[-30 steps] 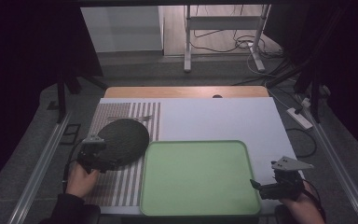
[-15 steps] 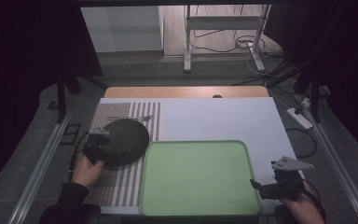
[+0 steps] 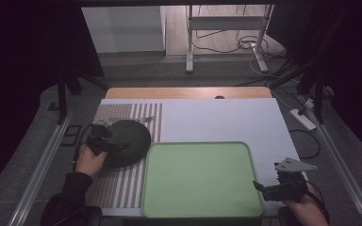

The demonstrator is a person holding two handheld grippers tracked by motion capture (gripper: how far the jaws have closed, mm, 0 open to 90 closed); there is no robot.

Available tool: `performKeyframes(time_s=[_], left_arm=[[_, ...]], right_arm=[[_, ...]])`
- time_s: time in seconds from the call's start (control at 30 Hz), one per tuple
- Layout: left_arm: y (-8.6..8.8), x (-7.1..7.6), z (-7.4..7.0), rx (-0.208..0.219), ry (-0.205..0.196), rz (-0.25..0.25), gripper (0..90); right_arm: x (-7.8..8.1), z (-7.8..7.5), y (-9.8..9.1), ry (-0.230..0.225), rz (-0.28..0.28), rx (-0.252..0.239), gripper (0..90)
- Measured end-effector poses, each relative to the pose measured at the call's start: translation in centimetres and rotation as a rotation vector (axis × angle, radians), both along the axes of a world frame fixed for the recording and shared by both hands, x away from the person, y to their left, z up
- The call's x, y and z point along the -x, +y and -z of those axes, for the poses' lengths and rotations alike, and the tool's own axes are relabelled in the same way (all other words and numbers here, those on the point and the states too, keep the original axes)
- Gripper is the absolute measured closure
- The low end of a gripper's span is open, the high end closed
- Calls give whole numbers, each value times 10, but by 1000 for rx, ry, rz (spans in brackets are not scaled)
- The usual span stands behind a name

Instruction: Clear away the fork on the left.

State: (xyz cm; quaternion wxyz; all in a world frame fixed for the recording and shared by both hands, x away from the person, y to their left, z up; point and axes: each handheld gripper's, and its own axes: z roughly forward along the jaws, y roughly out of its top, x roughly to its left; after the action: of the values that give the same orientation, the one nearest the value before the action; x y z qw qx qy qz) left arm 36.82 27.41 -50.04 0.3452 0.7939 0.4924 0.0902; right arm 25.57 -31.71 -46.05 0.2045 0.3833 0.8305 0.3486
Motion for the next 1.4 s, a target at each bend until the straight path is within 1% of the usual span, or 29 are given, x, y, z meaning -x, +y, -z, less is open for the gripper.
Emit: performKeyframes(time_s=[0.13,0.23,0.37,0.47,0.6,0.73,1.0,1.1,1.17,1.4], left_arm=[[0,-9,-1,-14,6,-14,0],[-2,-16,-2,-41,5,-32,0],[-3,-26,-3,-48,-5,-23,0],[-4,-34,-3,-62,-9,-14,0],[-4,-44,-2,-58,-11,-7,0],[-4,-54,1,-60,-2,-4,0],[-3,-71,5,-80,9,-21,0],[-1,-78,6,-70,21,-27,0],[-1,-82,6,-75,23,-29,0],[1,-96,7,-93,21,-42,0]], right_arm=[[0,0,0,0,0,0,0],[0,0,0,0,0,0,0],[0,0,0,0,0,0,0],[0,0,0,0,0,-1,0],[0,0,0,1,0,-1,0],[0,0,0,1,-1,-2,0],[0,0,0,1,-4,-3,0],[0,0,0,2,-5,-3,0],[0,0,0,3,-6,-3,0],[0,0,0,4,-10,-3,0]])
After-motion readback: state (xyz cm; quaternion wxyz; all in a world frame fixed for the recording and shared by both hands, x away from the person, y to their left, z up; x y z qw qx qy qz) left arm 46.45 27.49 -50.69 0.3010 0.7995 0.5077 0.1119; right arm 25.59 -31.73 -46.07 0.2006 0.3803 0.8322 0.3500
